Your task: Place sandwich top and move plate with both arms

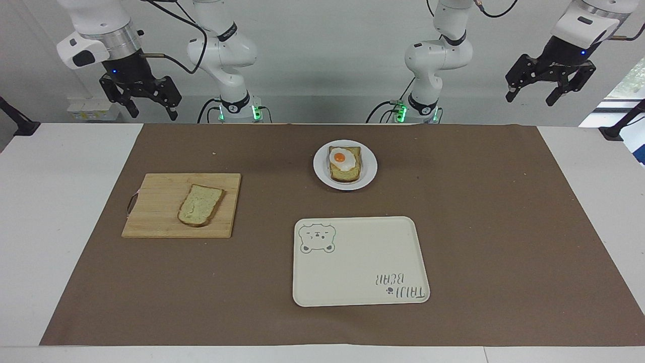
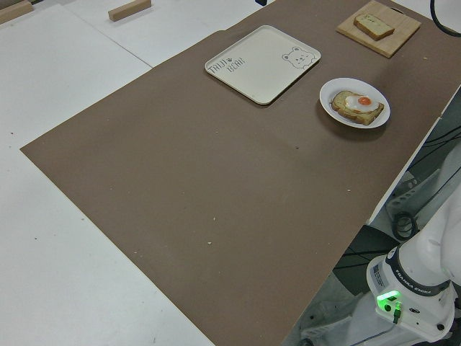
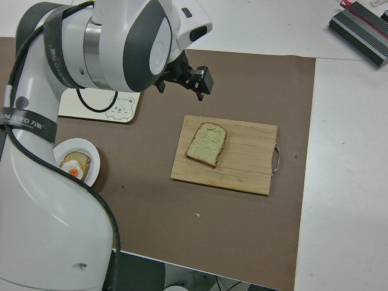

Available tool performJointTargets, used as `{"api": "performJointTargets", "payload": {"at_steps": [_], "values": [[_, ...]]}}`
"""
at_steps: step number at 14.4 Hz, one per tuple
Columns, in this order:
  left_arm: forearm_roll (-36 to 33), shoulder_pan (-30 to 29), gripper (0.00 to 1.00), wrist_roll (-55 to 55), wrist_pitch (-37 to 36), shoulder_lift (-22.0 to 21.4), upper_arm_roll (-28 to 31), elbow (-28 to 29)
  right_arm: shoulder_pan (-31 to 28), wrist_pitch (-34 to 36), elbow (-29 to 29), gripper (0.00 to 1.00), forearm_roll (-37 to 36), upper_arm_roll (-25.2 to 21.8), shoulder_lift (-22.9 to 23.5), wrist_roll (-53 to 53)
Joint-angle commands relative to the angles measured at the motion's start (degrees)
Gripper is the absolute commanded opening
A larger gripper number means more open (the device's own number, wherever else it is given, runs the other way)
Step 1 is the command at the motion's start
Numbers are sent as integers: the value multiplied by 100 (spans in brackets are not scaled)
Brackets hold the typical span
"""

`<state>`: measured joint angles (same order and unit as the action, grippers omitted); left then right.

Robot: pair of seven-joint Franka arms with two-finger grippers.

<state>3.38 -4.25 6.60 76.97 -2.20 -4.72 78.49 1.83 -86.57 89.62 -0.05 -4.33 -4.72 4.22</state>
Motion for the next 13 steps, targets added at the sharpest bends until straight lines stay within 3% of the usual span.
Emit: {"api": "performJointTargets", "payload": {"at_steps": [1,13], "values": [[-84,-41,100,-9,-51,-87,-29,69,-25,-79,91,100,-83,-24,-55,-123],[-84,-41,100,-9,-51,-87,-29,61,-16,-88,161,100,-83,-15,-73,-97]]}}
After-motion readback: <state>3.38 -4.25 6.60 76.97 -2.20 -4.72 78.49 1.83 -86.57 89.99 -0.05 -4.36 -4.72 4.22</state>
